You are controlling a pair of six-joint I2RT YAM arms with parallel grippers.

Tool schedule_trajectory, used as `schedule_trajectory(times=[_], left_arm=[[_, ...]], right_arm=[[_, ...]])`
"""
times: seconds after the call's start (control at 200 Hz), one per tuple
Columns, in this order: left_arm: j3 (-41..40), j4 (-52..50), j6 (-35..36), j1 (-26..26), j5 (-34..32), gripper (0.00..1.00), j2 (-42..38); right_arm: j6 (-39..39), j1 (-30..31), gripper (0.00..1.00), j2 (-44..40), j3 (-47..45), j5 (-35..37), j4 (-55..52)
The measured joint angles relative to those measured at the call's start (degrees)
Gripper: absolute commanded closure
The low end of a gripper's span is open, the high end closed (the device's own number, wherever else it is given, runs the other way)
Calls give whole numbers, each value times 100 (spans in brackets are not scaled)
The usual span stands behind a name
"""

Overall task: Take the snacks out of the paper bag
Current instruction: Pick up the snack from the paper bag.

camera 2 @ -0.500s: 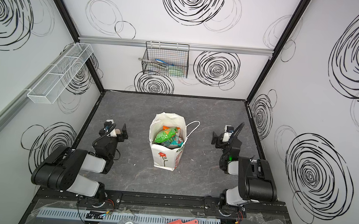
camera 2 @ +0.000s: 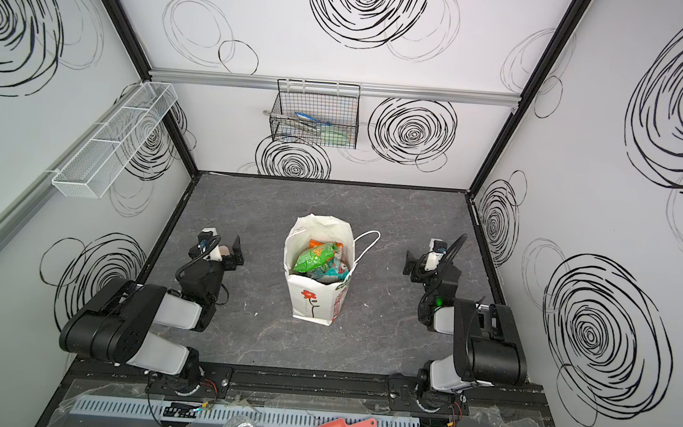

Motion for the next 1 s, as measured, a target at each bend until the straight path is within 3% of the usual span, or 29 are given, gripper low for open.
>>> schedule_trajectory(times=[0.525, 0.64, 0.81, 1.001], left_arm=[[0, 2, 0, 0, -2, 4, 0], [0, 0, 0, 0, -11, 4, 0], [227, -688, 22, -105, -243, 4, -398], [894, -1961, -208, -361, -485, 4, -1622]], right_arm=[[15, 0, 3, -85, 33, 125, -175], [295, 0, 3, -640, 520, 356, -1357], [1530, -28, 3, -1759, 1836, 667, -3314], [2345, -90, 3, -2339, 3171, -345, -5421]])
